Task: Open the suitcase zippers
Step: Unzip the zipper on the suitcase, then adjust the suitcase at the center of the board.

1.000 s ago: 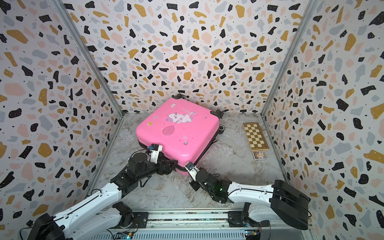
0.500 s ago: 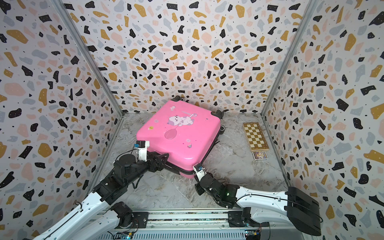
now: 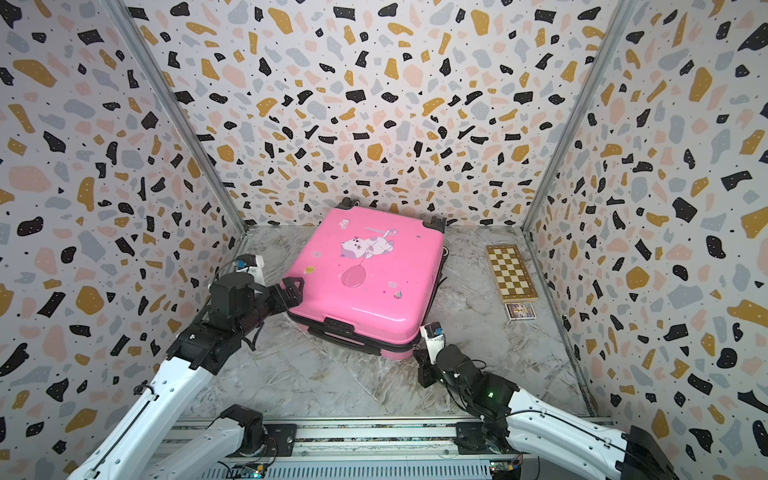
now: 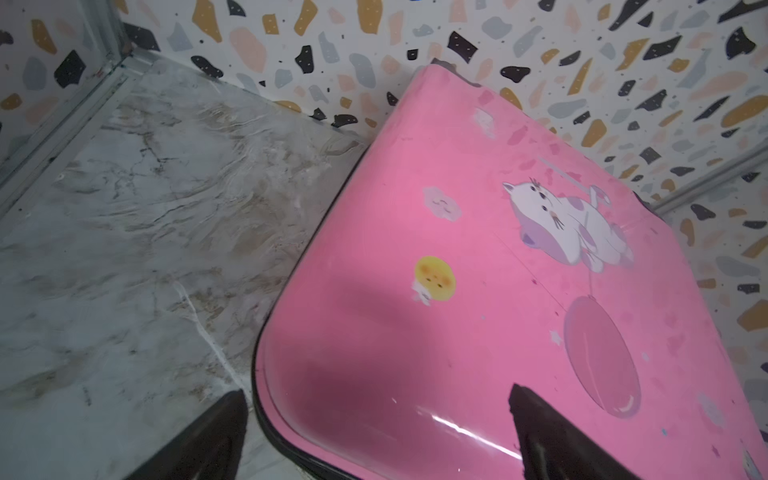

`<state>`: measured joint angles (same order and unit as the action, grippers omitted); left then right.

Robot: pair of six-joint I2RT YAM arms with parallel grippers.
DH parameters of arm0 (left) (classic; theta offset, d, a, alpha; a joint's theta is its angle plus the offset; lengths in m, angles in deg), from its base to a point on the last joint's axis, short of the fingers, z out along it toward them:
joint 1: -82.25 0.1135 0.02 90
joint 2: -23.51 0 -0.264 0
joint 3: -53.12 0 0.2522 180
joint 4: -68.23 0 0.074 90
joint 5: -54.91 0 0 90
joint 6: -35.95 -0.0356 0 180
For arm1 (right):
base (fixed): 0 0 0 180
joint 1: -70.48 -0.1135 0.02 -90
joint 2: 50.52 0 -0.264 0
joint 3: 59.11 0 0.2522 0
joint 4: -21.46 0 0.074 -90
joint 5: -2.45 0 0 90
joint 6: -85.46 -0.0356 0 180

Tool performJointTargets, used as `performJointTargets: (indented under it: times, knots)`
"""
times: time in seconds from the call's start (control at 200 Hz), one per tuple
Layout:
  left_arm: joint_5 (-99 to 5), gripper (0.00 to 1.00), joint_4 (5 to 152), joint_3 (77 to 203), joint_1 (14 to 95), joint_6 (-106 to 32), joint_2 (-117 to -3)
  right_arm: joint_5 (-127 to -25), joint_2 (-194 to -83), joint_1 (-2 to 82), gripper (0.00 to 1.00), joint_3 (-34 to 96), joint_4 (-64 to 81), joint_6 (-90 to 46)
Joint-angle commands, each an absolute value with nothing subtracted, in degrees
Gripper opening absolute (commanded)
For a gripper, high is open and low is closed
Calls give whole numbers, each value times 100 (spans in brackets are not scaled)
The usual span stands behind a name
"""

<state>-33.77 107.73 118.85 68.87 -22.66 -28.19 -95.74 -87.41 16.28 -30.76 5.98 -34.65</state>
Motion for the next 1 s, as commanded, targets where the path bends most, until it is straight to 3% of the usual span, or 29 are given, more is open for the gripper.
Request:
performJointTargets:
  times: [0.0, 0.28, 0.491, 0.701, 0.991]
  knots:
    - [-4556, 99, 10836, 11980, 7542, -2096, -3278, -9124, -8548, 1906, 0, -3157, 256, -3445]
    - [-7077, 100, 8596, 11276, 7812, -1422, -4002, -8508, -8476, 2064, 0, -3069, 429, -3195]
    - [-7329, 99, 8225, 10763, 7738, -1156, -3948, -8099, -8375, 1752, 0, -2893, 521, -2834]
    - [-7315, 99, 8199, 10556, 7513, -1136, -3878, -8720, -8901, 1015, 0, -2504, 271, -2654]
    - [-7327, 99, 8174, 10077, 7215, -951, -3289, -9442, -10170, 862, 0, -1823, 296, -2774]
